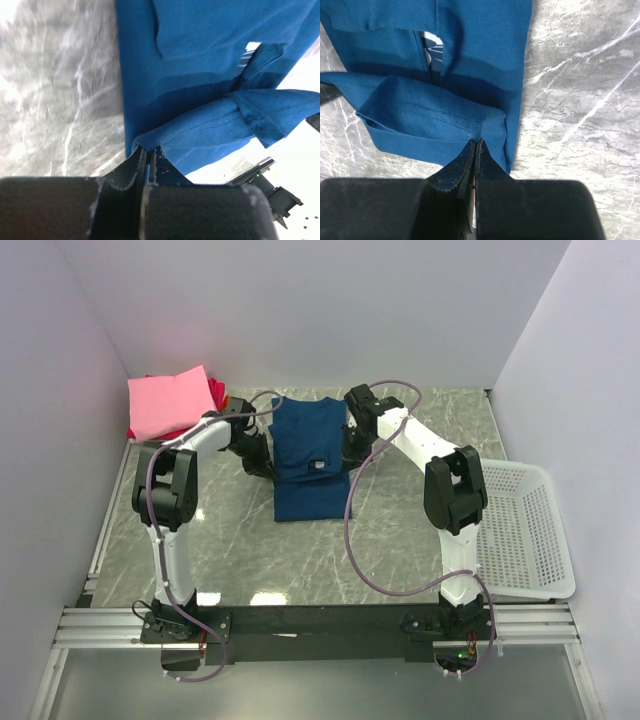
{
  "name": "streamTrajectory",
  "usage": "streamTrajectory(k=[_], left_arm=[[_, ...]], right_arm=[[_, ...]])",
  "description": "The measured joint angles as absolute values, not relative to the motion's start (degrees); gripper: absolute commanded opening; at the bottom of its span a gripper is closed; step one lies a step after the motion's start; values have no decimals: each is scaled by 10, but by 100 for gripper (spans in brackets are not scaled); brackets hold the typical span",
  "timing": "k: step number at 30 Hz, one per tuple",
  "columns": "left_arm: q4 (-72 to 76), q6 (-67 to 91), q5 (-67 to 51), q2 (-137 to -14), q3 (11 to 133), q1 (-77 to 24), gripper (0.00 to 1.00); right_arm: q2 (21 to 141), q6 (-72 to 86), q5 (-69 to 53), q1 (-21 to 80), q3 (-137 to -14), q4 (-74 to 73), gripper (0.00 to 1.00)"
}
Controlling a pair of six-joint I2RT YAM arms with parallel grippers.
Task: Fold and stack the t-shirts
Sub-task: Fold the tshirt
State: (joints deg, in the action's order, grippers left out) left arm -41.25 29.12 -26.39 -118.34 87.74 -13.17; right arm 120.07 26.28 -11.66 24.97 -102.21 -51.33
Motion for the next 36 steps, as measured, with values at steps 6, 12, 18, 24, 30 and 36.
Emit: streamTrajectory(k=[6,12,18,24,30,36], left_arm=[[-415,282,-276,-1200,898,-123,0],[-415,281,-285,-1209,898,-120,0],[-415,281,-293,-1224,909,-117,0],[-415,281,-302,-1247,933,-117,0],[-416,282,-303,-1254,946,-117,0],[-411,300,-302,-1255,956,-112,38]], right_arm=[[1201,262,-116,248,-1023,-519,0],[1201,262,-116,248,-1023,-519,0],[1201,262,-115,247,-1024,-521,0],[1201,261,-114,245,-1024,-521,0],[1201,259,-115,241,-1024,-521,0],[1207,253,-130,234,-1040,-519,51]])
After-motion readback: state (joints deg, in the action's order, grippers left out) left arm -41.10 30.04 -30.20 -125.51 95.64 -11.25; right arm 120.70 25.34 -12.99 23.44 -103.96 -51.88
